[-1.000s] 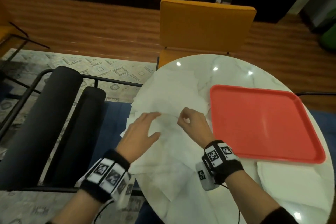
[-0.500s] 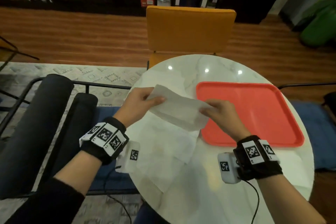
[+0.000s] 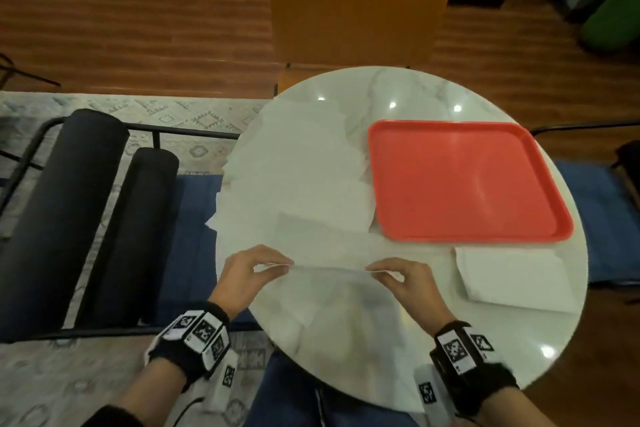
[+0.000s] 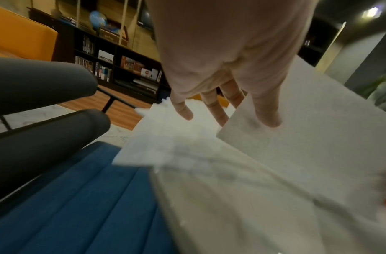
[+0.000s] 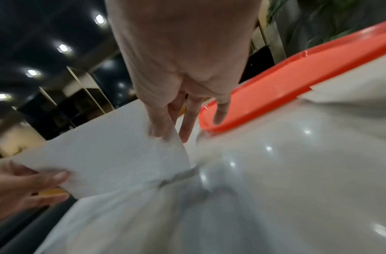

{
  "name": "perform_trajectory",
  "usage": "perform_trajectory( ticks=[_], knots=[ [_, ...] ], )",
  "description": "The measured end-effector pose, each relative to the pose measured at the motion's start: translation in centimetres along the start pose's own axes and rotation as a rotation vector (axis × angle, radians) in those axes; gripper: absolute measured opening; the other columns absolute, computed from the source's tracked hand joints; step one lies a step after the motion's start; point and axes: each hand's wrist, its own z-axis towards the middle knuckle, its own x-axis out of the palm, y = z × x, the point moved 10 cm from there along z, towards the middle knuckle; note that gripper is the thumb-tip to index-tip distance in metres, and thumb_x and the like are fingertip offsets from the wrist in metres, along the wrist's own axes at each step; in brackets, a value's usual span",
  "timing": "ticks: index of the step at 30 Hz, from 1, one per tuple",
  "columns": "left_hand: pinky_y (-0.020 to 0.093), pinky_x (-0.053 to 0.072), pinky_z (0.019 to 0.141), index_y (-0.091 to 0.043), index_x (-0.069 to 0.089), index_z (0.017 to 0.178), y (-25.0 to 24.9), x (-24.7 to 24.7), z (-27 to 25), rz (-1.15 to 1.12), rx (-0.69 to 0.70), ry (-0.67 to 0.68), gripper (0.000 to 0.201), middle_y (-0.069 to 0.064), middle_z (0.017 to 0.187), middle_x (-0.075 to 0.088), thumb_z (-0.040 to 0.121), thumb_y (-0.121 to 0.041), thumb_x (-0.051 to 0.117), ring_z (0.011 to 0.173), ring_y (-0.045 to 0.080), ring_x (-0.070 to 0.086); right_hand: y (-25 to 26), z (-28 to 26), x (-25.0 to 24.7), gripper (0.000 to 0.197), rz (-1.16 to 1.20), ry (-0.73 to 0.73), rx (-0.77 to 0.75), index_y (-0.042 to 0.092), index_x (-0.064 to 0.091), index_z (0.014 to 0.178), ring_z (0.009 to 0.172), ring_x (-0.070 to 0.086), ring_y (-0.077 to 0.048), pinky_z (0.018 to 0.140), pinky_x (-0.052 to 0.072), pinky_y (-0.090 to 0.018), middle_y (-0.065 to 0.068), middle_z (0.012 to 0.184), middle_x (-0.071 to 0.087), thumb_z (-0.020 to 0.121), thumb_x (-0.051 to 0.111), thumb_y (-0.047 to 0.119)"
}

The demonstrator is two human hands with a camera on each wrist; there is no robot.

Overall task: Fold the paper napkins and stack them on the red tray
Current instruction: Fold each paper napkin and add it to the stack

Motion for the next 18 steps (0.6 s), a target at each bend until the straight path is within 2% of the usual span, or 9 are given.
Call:
perform_trajectory(
  ticks=[2, 6, 9, 11, 12, 14, 15, 17, 18],
  knots=[
    [0.026, 0.048, 0.093, -0.038, 0.076, 0.080, 2.4, 1.2, -0.6, 0.094, -0.038, 0.015, 0.021, -0.015, 0.091, 0.071, 0.079, -0.017, 0.074, 0.094, 0.001, 0.064, -2.3, -0.6, 1.8, 0.015, -0.036, 0.063, 0.046, 0.019, 0.076, 0.090, 0.085, 0.056, 0.023, 0.078, 0.036, 0.003, 0.031, 0.084, 0.064, 0.084, 0.068, 0.008],
    [0.003, 0.040, 0.083, -0.045, 0.070, 0.079, 4.1, 2.5, -1.3, 0.224, -0.077, 0.023, 0.034, -0.016, 0.095, 0.070, 0.080, -0.011, 0.071, 0.094, 0.001, 0.062, -3.9, -0.9, 2.6, 0.015, -0.087, 0.106, 0.078, 0.018, 0.076, 0.092, 0.080, 0.057, 0.021, 0.074, 0.039, 0.000, 0.015, 0.087, 0.070, 0.085, 0.067, 0.008],
    [0.012, 0.045, 0.082, -0.040, 0.072, 0.081, 4.0, 2.0, -0.7, 0.133, -0.128, -0.011, 0.035, -0.014, 0.094, 0.071, 0.079, -0.005, 0.070, 0.088, -0.004, 0.062, -3.9, 0.1, 1.2, 0.012, -0.108, 0.034, 0.102, 0.019, 0.073, 0.089, 0.074, 0.063, 0.007, 0.066, 0.040, -0.002, 0.005, 0.085, 0.073, 0.085, 0.066, 0.010],
    [0.008, 0.044, 0.074, -0.028, 0.074, 0.084, 3.2, 1.7, 0.2, 0.099, -0.131, -0.022, 0.021, -0.011, 0.085, 0.070, 0.079, -0.007, 0.072, 0.075, -0.004, 0.060, -3.7, 1.2, 0.4, 0.008, -0.114, -0.012, 0.105, 0.019, 0.069, 0.085, 0.076, 0.067, -0.011, 0.063, 0.040, -0.005, -0.002, 0.080, 0.073, 0.085, 0.066, 0.012],
    [0.011, 0.046, 0.073, -0.020, 0.075, 0.085, 2.8, 1.6, 0.8, 0.090, -0.134, -0.027, 0.009, -0.006, 0.081, 0.070, 0.081, -0.012, 0.072, 0.074, 0.002, 0.061, -3.8, 1.7, 0.1, 0.006, -0.124, -0.030, 0.113, 0.018, 0.066, 0.083, 0.076, 0.067, -0.020, 0.062, 0.039, -0.007, -0.006, 0.077, 0.072, 0.085, 0.065, 0.012],
    [0.031, 0.053, 0.081, -0.008, 0.071, 0.091, 3.1, 1.3, 2.0, 0.111, -0.191, -0.023, 0.019, 0.004, 0.084, 0.071, 0.081, -0.024, 0.072, 0.084, 0.021, 0.064, -3.7, 2.7, -0.1, 0.004, -0.166, -0.045, 0.123, 0.011, 0.063, 0.083, 0.077, 0.065, -0.027, 0.058, 0.037, -0.011, -0.012, 0.076, 0.070, 0.085, 0.065, 0.014],
    [0.039, 0.053, 0.085, -0.008, 0.067, 0.097, 3.6, 1.3, 2.2, 0.145, -0.250, -0.004, 0.026, 0.006, 0.088, 0.070, 0.081, -0.029, 0.071, 0.090, 0.025, 0.063, -3.6, 3.0, 0.0, 0.006, -0.174, -0.033, 0.131, 0.010, 0.063, 0.088, 0.078, 0.065, -0.027, 0.055, 0.036, -0.011, -0.011, 0.078, 0.070, 0.086, 0.065, 0.015],
    [0.045, 0.050, 0.089, -0.016, 0.058, 0.116, 4.4, 1.4, 2.1, 0.216, -0.344, 0.015, 0.044, 0.004, 0.102, 0.065, 0.079, -0.035, 0.072, 0.100, 0.027, 0.060, -3.8, 3.4, 0.4, 0.018, -0.163, 0.013, 0.181, 0.012, 0.061, 0.105, 0.081, 0.062, -0.019, 0.059, 0.036, -0.008, -0.007, 0.086, 0.069, 0.087, 0.064, 0.015],
    [0.046, 0.047, 0.093, -0.020, 0.051, 0.126, 4.3, 1.4, 1.8, 0.257, -0.357, 0.005, 0.055, 0.004, 0.111, 0.061, 0.077, -0.037, 0.073, 0.104, 0.028, 0.058, -3.9, 3.5, 0.4, 0.025, -0.172, 0.019, 0.200, 0.013, 0.059, 0.112, 0.081, 0.060, -0.017, 0.064, 0.041, -0.011, -0.005, 0.090, 0.067, 0.088, 0.064, 0.015]
  ],
)
